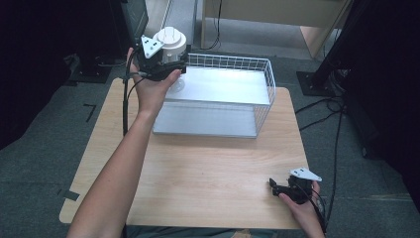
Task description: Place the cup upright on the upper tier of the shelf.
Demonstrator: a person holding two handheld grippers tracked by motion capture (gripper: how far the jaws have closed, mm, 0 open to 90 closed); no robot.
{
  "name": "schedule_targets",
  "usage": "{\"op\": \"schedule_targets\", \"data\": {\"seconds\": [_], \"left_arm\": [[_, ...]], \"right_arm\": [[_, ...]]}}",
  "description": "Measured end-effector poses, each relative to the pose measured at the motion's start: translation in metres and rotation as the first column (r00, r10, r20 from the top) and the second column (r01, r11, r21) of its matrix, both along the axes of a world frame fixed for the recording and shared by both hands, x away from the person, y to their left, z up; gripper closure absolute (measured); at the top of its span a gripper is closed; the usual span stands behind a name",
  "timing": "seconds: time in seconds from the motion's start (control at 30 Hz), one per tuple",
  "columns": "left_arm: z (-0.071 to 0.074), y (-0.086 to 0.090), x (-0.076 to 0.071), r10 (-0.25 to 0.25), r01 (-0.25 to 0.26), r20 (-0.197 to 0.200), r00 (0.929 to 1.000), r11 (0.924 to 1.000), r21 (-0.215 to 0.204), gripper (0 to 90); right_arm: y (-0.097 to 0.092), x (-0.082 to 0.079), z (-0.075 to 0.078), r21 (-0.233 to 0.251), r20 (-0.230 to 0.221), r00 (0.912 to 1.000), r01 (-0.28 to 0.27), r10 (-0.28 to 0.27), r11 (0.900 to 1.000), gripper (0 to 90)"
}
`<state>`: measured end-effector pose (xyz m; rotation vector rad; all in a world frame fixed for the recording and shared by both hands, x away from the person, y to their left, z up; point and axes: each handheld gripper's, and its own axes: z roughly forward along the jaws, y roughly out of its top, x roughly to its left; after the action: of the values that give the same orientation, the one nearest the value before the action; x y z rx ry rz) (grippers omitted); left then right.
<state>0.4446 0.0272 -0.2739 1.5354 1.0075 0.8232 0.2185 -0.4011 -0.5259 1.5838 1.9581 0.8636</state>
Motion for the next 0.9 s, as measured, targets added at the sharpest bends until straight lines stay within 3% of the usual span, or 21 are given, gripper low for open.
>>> {"op": "schedule_targets", "data": {"seconds": [0.1, 0.43, 0.6, 0.9], "left_arm": [[0.000, 0.002, -0.001, -0.005, 0.005, -0.017, 0.9998, 0.9999, 0.009, 1.7], [-0.001, 0.008, -0.016, -0.001, 0.001, 0.000, 1.0000, 0.9995, 0.030, 0.2], [-0.002, 0.017, -0.023, 0.013, -0.012, -0.026, 0.9996, 0.9992, 0.038, 0.2], [-0.009, 0.027, -0.048, -0.016, 0.016, 0.003, 0.9999, 0.9988, 0.046, 0.2]], "right_arm": [[0.000, 0.000, 0.000, 0.000, 0.000, 1.0000, 0.000, 0.000, 1.0000, 6.5], [0.000, 0.000, 0.000, 0.000, 0.000, 1.0000, 0.000, 0.000, 1.0000, 6.5], [0.000, 0.000, 0.000, 0.000, 0.000, 1.0000, 0.000, 0.000, 1.0000, 6.5], [0.000, 0.000, 0.000, 0.000, -0.001, 1.0000, 0.001, -0.001, 1.0000, 6.5]]}}
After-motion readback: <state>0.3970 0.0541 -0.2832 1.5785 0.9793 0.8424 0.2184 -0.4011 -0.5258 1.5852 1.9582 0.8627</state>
